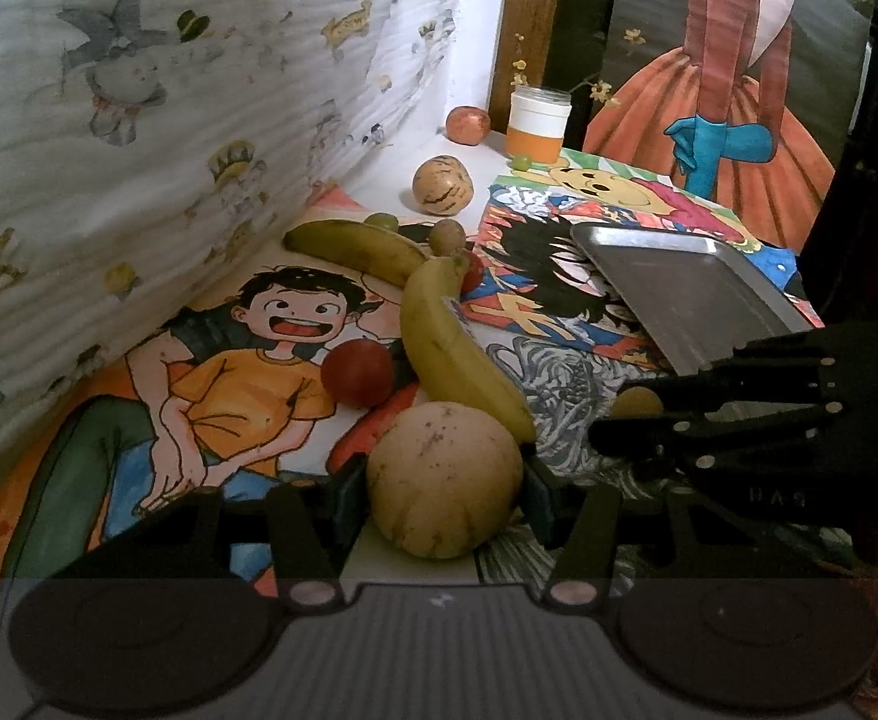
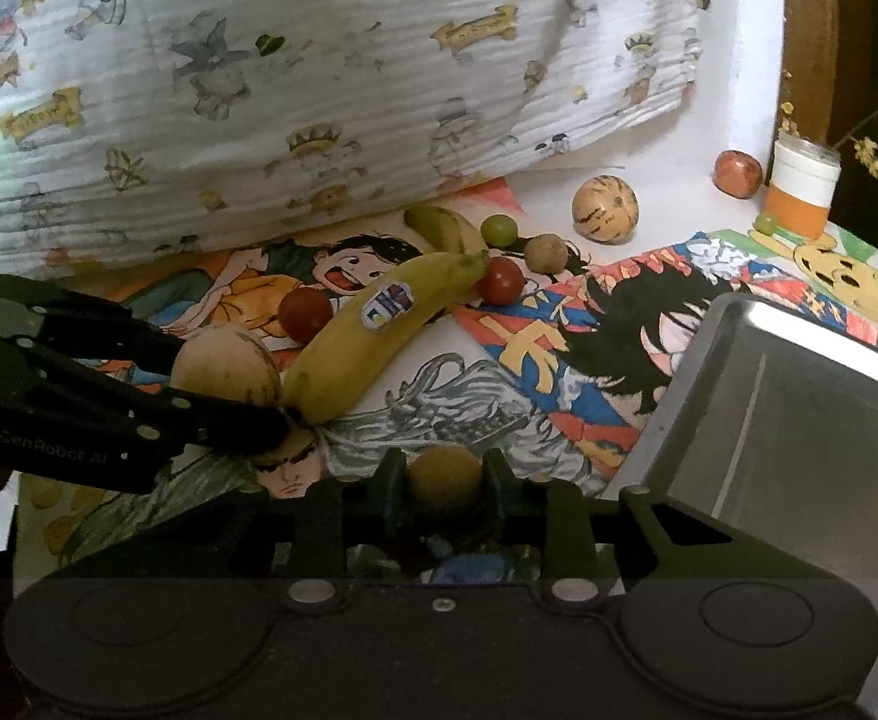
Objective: Organize fruits
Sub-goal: 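Close left gripper on the melon while right gripper closes on the small brown fruit, then carry the melon in left tool while right tool carries brown fruit over tray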
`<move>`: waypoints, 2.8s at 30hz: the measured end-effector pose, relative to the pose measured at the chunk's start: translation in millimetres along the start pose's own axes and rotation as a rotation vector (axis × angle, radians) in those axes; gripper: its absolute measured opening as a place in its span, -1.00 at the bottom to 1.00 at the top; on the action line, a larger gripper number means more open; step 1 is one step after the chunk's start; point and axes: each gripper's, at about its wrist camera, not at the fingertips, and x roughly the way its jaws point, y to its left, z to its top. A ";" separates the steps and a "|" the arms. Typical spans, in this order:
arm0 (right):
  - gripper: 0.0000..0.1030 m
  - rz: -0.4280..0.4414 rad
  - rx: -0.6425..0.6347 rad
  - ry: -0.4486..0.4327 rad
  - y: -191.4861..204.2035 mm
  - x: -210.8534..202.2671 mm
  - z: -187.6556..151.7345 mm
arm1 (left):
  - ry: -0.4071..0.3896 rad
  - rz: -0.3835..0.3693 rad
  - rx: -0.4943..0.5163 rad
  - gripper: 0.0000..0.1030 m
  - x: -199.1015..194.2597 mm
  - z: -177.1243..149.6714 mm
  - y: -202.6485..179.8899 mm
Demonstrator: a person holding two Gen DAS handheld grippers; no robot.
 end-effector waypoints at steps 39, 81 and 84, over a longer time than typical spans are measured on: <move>-0.42 -0.229 0.225 -0.286 -112.6 -140.1 55.2 | -0.197 -0.284 0.026 0.12 -9.8 131.4 -74.6; -0.42 -0.378 0.237 -0.004 -221.2 -3.7 17.9 | 0.023 -0.323 0.097 0.12 182.6 143.3 -122.1; -0.42 -0.379 0.237 -0.005 -221.5 -4.0 18.0 | 0.027 -0.320 0.099 0.12 183.4 143.1 -123.0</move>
